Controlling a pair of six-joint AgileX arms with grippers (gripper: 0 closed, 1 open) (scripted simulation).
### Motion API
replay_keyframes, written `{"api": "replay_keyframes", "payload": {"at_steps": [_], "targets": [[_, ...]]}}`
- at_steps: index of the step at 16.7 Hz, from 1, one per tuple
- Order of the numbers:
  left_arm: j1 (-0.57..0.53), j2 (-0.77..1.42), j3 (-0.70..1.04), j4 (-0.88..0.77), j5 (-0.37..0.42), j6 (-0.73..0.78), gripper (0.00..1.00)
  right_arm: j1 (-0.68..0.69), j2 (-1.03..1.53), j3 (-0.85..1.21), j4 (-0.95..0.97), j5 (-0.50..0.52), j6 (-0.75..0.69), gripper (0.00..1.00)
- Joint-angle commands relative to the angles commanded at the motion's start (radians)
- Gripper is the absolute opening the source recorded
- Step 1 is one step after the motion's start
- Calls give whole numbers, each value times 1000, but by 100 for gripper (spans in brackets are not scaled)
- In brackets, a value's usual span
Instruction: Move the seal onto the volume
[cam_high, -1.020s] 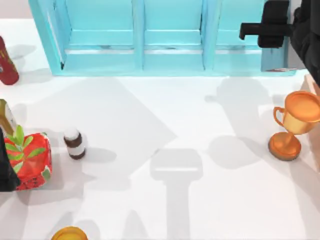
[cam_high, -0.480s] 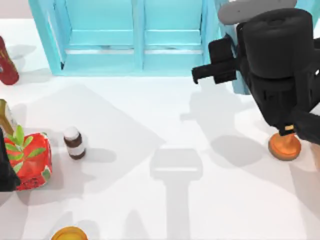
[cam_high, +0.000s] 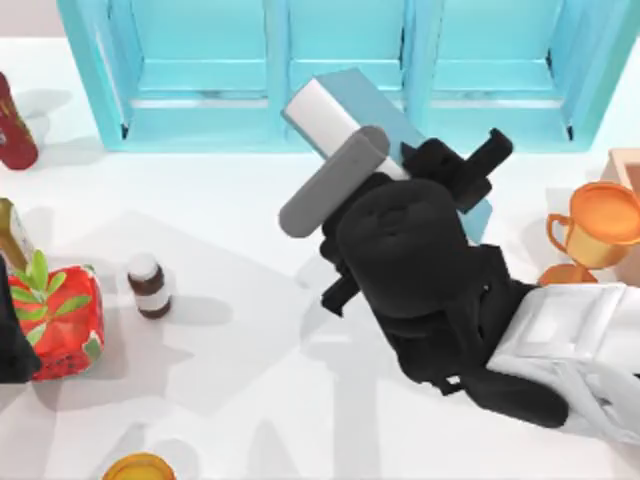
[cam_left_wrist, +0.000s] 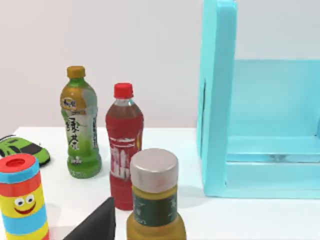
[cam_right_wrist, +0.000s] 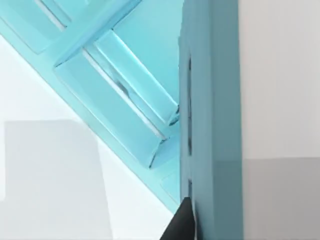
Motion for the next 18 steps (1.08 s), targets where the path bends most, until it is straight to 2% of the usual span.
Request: {"api": "replay_keyframes", "payload": {"at_steps": [6,9,12,18], "targets": [[0,0,0,0,0,0,100,43,115,-100,158,113,-447,0],[0,0,0,0,0,0,100,21,148,-137,212,152,-589,0],[0,0,0,0,0,0,100,0,152,-159,229,159,-639,0],[0,0,0,0,0,0,100,20,152,-162,223,152,-622,0]]}}
